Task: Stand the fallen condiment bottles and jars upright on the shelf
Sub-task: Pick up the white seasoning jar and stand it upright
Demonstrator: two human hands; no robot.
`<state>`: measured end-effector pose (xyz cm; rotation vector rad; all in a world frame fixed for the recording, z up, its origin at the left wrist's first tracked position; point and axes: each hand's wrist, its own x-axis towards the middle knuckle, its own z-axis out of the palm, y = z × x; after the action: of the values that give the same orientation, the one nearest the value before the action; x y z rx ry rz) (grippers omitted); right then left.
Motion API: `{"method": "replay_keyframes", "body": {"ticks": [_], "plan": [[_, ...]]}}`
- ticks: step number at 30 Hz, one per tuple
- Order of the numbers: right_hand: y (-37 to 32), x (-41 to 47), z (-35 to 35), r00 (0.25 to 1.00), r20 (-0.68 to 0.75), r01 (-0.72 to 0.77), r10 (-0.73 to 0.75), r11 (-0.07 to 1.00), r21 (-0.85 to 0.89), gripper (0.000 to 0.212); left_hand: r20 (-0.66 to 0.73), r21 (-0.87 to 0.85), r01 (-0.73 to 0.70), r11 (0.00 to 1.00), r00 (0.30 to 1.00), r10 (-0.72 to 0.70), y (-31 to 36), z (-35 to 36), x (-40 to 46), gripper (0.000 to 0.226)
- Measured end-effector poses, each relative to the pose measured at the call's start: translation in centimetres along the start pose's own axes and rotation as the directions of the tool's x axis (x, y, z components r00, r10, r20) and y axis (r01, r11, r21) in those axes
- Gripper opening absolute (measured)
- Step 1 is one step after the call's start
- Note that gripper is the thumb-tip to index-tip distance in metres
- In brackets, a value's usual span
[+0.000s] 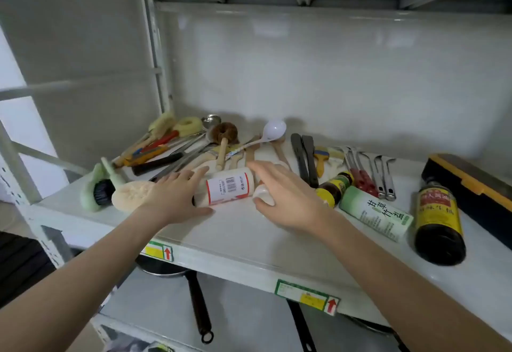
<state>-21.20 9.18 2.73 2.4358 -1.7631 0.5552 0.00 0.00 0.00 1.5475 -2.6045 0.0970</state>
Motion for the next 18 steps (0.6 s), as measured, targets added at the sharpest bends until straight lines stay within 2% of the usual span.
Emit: {"method": "replay_keyframes", "body": {"ticks": [4, 8, 11, 15, 18], "plan": [[0.7, 2.9, 1.4, 1.0, -0.011, 0.015, -0.015, 1.0, -0.004, 0.051, -0.007, -0.053, 0.014, 0.999, 1.0, -0.014, -1.0, 0.6, 1.1, 0.084], [0.8, 5.2, 2.3, 1.0, -0.006, 0.002, -0.002, 1.0, 0.021, 0.056, -0.082, -0.067, -0.043, 0.997, 0.996, 0.037, -1.6, 0.5, 1.2, 0.08], [0.5, 6.2, 3.3, 1.0, 0.011, 0.007, -0.008, 0.997, 0.082, 0.055, -0.171, -0.122, -0.084, 0.989, 0.983, 0.063, -2.0, -0.1, 1.3, 0.084], [-0.1, 7.3, 4.6, 0.999, 0.039, 0.014, -0.019, 0.994, 0.113, 0.067, -0.274, -0.244, -0.181, 0.953, 0.955, 0.112, -2.0, -2.2, 1.6, 0.094], [-0.5, 7.7, 4.9, 0.997, -0.017, -0.063, 0.07, 0.966, 0.252, 0.064, -0.289, -0.408, -0.237, 0.882, 0.949, 0.122, -1.5, -3.8, 2.3, 0.1]]}}
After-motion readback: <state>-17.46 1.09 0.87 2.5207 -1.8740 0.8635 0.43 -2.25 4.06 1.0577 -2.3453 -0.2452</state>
